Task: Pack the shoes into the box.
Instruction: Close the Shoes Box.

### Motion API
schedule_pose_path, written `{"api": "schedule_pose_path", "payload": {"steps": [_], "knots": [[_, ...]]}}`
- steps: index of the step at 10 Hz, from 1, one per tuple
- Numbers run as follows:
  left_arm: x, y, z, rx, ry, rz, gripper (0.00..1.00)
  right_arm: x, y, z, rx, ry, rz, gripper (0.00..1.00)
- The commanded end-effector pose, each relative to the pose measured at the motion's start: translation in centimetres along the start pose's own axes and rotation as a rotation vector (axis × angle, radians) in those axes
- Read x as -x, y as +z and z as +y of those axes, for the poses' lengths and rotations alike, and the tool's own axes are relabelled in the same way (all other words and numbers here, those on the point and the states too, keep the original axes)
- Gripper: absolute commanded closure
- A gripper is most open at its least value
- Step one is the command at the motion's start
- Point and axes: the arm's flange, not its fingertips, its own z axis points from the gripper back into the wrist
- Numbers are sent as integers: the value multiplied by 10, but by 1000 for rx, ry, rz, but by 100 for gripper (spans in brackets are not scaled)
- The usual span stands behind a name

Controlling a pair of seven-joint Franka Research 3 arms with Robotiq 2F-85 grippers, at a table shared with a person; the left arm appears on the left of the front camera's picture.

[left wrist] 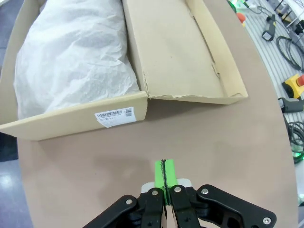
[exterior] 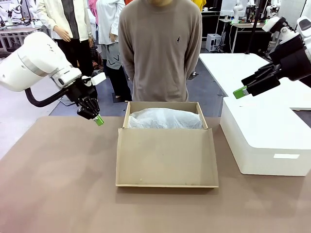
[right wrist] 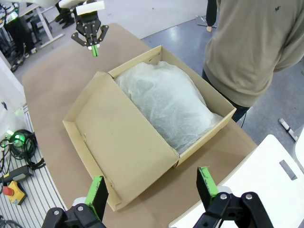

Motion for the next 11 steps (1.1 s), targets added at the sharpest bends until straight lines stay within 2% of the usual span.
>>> {"api": "schedule_pose_path", "payload": {"steps": [1,6,11], "knots": [[8,-16,13,35,-15,-35,100,0,0,-1,0,-1,-4,0],[28,-49,24,128,30,-143,100,0,0,-1,0,-1,-4,0],[33,-83,29,184,40,-200,100,0,0,-1,0,-1,-4,0]]}}
